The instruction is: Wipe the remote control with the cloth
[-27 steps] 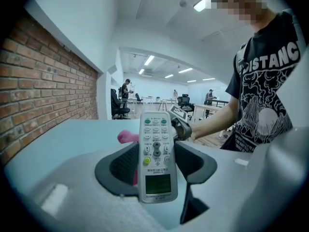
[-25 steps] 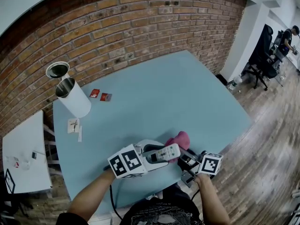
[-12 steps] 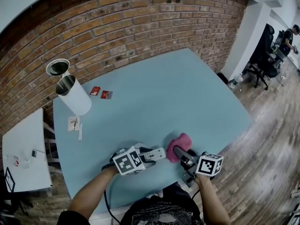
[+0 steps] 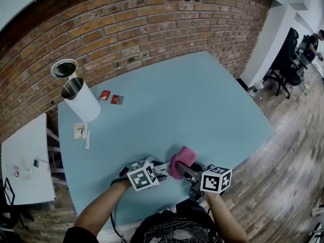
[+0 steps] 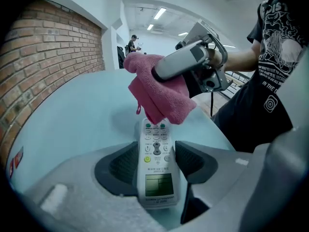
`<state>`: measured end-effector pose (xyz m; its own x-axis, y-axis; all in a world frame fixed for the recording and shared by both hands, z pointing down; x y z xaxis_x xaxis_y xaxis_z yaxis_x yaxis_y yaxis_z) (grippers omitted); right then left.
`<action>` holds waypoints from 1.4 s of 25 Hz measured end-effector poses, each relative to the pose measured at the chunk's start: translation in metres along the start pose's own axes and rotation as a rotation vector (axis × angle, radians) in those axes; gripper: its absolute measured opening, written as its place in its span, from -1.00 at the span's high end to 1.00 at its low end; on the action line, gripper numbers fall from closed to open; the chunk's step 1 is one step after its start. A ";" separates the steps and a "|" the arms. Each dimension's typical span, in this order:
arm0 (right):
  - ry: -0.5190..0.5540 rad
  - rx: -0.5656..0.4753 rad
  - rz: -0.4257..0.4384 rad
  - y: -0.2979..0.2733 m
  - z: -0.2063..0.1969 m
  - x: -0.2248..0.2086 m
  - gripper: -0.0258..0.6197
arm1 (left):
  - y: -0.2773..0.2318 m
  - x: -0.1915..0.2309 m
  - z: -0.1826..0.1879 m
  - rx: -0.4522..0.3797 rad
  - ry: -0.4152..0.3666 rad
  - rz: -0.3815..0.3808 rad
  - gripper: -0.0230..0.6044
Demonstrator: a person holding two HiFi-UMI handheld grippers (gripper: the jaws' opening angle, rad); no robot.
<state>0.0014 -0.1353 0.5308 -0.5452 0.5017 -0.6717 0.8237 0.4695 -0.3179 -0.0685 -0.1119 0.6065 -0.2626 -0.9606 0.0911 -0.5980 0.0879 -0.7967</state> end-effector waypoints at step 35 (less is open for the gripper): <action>-0.016 0.160 0.075 -0.072 -0.024 0.031 0.73 | 0.027 0.003 -0.048 0.042 0.068 0.037 0.17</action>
<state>-0.0787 -0.1364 0.5487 -0.4797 0.5189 -0.7076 0.8770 0.3085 -0.3683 -0.1219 -0.1000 0.6138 -0.3357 -0.9366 0.0999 -0.5551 0.1110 -0.8243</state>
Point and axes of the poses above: the fingertips, and each gripper's own axes: y backward along the fingers, x to its left, z out of its top, the point moved 2 cm from there along y, backward along the fingers, and after that the axes turned 1 degree about -z, right-handed, at the moved point
